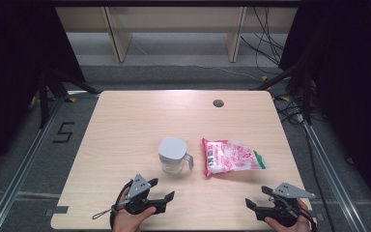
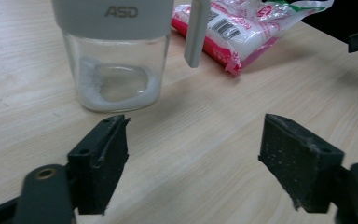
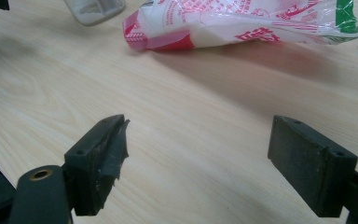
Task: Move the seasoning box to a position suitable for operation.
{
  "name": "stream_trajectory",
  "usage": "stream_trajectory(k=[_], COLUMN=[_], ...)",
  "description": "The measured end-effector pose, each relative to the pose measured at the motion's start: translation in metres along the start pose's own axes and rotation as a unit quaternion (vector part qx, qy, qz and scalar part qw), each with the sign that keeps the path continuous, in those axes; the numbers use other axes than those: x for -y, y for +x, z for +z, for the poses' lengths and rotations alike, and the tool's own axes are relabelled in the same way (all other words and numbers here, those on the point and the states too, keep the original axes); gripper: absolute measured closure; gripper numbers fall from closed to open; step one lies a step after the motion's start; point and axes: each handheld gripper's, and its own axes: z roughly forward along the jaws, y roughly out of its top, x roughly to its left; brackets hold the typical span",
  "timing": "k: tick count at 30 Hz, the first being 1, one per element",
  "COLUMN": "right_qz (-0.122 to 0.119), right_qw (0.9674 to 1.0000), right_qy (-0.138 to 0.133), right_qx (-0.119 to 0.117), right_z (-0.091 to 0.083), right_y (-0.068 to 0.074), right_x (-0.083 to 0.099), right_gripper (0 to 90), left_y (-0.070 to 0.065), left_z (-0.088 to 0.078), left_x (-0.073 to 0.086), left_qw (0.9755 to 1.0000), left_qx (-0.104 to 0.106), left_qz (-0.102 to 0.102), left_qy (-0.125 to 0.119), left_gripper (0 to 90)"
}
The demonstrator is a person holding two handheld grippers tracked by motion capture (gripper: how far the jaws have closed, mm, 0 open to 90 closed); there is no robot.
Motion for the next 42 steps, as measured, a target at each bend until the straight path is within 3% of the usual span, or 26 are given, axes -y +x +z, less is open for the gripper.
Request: stream_trajectory(k=[2, 4, 5, 6, 8, 9, 11, 13, 14, 17, 20, 21, 22, 23, 24, 25, 27, 28, 29, 31, 33, 37, 38, 39, 40, 42], right_qz=[0.006, 0.005, -0.014, -0.012, -0.018, -0.017, -0.016, -0.016, 0.003, -0.014, -0.013, -0.019, -0.004, -0.024, -0.027, -0.035, -0.031, -0.013, -0.027, -0.027, -0.025, -0.027, -0.013, -0.01, -0.033, -0.024], right_qw=[1.0, 1.0, 0.9999, 0.9999, 0.9998, 0.9998, 0.9998, 0.9999, 1.0, 0.9999, 0.9999, 0.9998, 0.9999, 0.9996, 0.9996, 0.9994, 0.9995, 0.9998, 0.9995, 0.9995, 0.9996, 0.9994, 0.9996, 0.9995, 0.9992, 0.9993], right_qy=[0.0, 0.0, -0.007, -0.006, -0.008, -0.007, -0.006, -0.005, 0.0, -0.004, 0.0, -0.003, 0.008, -0.001, 0.0, -0.001, -0.001, 0.002, 0.001, 0.0, -0.001, 0.001, -0.001, 0.0, -0.005, -0.001], right_qx=[-0.001, -0.001, 0.001, -0.001, 0.005, 0.001, 0.001, 0.001, 0.001, -0.001, -0.004, -0.006, -0.008, -0.013, -0.01, -0.005, -0.011, -0.013, -0.013, -0.013, -0.012, -0.021, -0.026, -0.028, -0.023, -0.029], right_z=[0.0, 0.0, 0.0, 0.0, 0.001, 0.0, 0.0, 0.0, 0.0, 0.001, 0.001, 0.002, 0.002, 0.003, 0.003, 0.003, 0.004, 0.002, 0.002, 0.001, 0.002, 0.002, 0.003, 0.003, 0.003, 0.003], right_y=[0.001, 0.001, -0.002, -0.002, -0.002, -0.002, -0.002, -0.002, 0.001, -0.002, -0.001, -0.001, 0.003, 0.0, 0.001, 0.001, 0.001, 0.003, 0.0, -0.001, -0.001, 0.0, 0.002, 0.003, 0.0, 0.001], right_x=[0.0, 0.0, -0.001, -0.001, -0.001, -0.001, -0.001, 0.0, 0.0, 0.0, 0.0, 0.0, 0.0, 0.0, 0.0, -0.001, -0.001, 0.0, -0.001, -0.001, -0.001, -0.001, -0.001, -0.001, -0.001, -0.001], right_gripper=[20.5, 20.7, 21.1, 21.2, 21.2, 21.2, 21.3, 21.4, 21.5, 21.7, 22.2, 22.9, 23.4, 23.3, 23.3, 23.3, 23.1, 23.0, 22.9, 22.9, 22.7, 22.4, 22.4, 22.3, 22.2, 22.2], left_y=[-0.002, -0.008, -0.011, -0.014, -0.018, -0.02, -0.02, -0.019, -0.019, -0.023, -0.029, -0.03, -0.033, -0.033, -0.039, -0.039, -0.042, -0.042, -0.04, -0.04, -0.042, -0.039, -0.037, -0.035, -0.034, -0.032], left_z=[0.002, 0.009, 0.012, 0.015, 0.02, 0.023, 0.029, 0.032, 0.035, 0.038, 0.046, 0.049, 0.051, 0.051, 0.055, 0.055, 0.061, 0.064, 0.066, 0.068, 0.071, 0.077, 0.078, 0.08, 0.082, 0.086], left_x=[0.0, -0.001, -0.002, -0.003, -0.005, -0.006, -0.007, -0.006, -0.006, -0.008, -0.01, -0.011, -0.012, -0.012, -0.015, -0.015, -0.017, -0.018, -0.019, -0.021, -0.023, -0.027, -0.028, -0.028, -0.028, -0.029], left_qw=[1.0, 0.9998, 0.9997, 0.9995, 0.999, 0.9988, 0.9983, 0.9987, 0.9986, 0.9984, 0.9984, 0.9978, 0.997, 0.997, 0.9957, 0.9957, 0.9946, 0.9939, 0.9926, 0.9928, 0.9912, 0.9925, 0.9916, 0.9934, 0.9945, 0.9937], left_qx=[0.004, 0.014, 0.017, 0.02, 0.012, 0.011, 0.01, 0.004, 0.007, 0.001, -0.005, -0.012, -0.02, -0.02, -0.026, -0.026, -0.031, -0.04, -0.051, -0.057, -0.069, -0.077, -0.082, -0.08, -0.077, -0.085], left_qz=[0.008, 0.013, 0.018, 0.024, 0.042, 0.047, 0.058, 0.05, 0.052, 0.055, 0.054, 0.063, 0.075, 0.075, 0.089, 0.089, 0.099, 0.102, 0.11, 0.105, 0.113, 0.095, 0.1, 0.083, 0.069, 0.072], left_qy=[0.003, 0.001, 0.002, 0.002, 0.006, 0.004, -0.002, 0.001, -0.004, -0.007, -0.017, -0.015, -0.009, -0.009, -0.01, -0.01, -0.013, -0.012, -0.007, -0.006, -0.003, -0.01, -0.007, -0.005, -0.013, -0.009], left_gripper=[36.3, 39.6, 43.7, 45.5, 47.3, 53.3, 53.8, 58.3, 61.5, 64.3, 66.4, 66.6, 67.0, 67.7, 68.5, 68.5, 68.6, 69.0, 68.9, 68.9, 68.6, 67.9, 67.9, 67.9, 67.2, 67.4])
